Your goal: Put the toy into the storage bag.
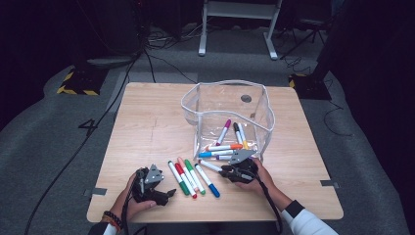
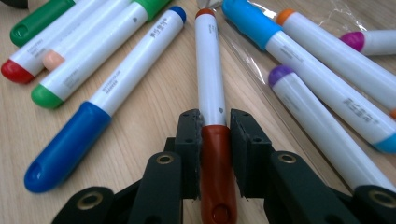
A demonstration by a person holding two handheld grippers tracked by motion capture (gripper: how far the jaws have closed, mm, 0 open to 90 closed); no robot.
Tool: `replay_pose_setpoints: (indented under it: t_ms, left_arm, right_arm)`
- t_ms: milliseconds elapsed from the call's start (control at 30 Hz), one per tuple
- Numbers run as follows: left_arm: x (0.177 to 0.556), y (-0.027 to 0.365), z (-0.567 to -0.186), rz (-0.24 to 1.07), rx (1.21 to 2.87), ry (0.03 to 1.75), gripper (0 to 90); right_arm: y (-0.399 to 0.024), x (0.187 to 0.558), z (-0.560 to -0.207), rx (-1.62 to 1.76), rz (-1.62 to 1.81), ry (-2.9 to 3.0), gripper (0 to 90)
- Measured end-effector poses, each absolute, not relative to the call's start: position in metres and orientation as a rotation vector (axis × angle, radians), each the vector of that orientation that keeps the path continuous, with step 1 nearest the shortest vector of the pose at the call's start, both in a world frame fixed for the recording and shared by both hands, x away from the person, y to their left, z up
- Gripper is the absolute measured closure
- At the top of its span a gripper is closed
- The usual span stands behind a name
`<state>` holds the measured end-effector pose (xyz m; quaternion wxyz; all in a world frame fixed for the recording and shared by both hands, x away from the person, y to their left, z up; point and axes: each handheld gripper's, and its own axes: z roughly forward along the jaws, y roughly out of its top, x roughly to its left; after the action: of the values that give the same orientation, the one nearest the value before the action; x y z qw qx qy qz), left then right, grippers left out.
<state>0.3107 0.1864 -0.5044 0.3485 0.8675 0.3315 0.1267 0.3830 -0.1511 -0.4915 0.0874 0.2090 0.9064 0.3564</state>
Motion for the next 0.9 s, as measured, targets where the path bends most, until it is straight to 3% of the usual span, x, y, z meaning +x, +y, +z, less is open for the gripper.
replay_pose_setpoints:
  t_ms: [233,900]
  left_arm:
    - [0.311,0.186,-0.504,0.329,2.249,0.859,14.7]
    - [0.311,0.186,-0.504,0.329,2.249,0.859,14.7]
  right_arm:
    - [-0.168,0.383,-0.488,0.597,1.075,2.739,74.5]
    - [-0.2,0.357,-0.434,0.431,1.213,2.679,74.6]
